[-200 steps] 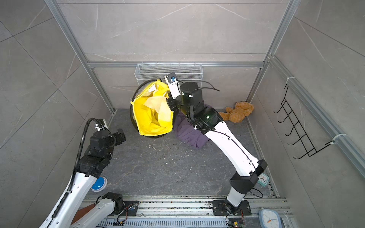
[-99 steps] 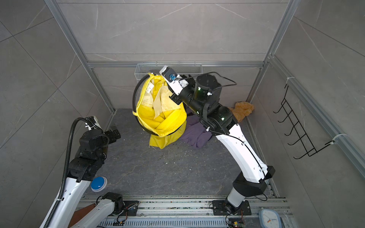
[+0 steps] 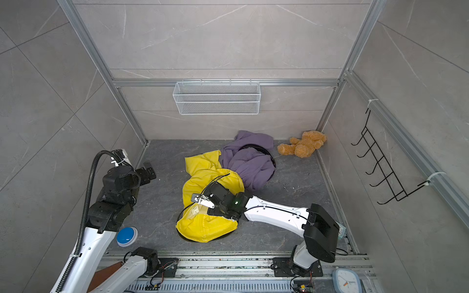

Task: Remove the belt from the trousers
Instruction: Adjust the trousers at the center of the board.

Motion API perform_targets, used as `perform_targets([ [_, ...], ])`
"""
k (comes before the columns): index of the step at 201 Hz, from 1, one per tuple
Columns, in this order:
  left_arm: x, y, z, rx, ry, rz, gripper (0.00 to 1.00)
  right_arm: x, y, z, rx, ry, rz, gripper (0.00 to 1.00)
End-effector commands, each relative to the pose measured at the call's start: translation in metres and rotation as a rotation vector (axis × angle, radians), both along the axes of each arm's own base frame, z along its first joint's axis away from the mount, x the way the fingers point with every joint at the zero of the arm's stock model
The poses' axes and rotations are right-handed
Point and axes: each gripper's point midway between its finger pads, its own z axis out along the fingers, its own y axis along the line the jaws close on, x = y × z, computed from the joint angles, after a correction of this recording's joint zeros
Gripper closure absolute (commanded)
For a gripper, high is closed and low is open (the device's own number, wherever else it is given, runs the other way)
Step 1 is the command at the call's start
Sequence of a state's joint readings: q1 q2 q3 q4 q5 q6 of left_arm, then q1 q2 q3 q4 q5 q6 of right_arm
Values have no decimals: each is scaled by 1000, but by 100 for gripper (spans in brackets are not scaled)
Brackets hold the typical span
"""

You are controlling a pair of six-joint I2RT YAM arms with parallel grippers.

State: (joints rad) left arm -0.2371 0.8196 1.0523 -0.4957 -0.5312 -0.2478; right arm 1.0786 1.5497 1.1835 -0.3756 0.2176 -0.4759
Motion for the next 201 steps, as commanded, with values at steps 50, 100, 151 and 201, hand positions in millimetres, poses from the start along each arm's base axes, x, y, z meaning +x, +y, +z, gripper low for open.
perform_targets([
  [50, 8, -50, -54, -54, 144, -189, 0, -23, -49, 62, 305, 268, -249, 2],
  [100, 24, -89, -79, -35, 210, -268, 0, 86, -58, 48, 405, 394, -677, 19],
  [151, 23, -106, -101, -49, 271, -314, 0, 67, -51, -17, 307, 571, -622, 28],
  [201, -2, -127, -137, -69, 406, -403, 0, -5, -72, -72, 156, 596, -568, 29],
])
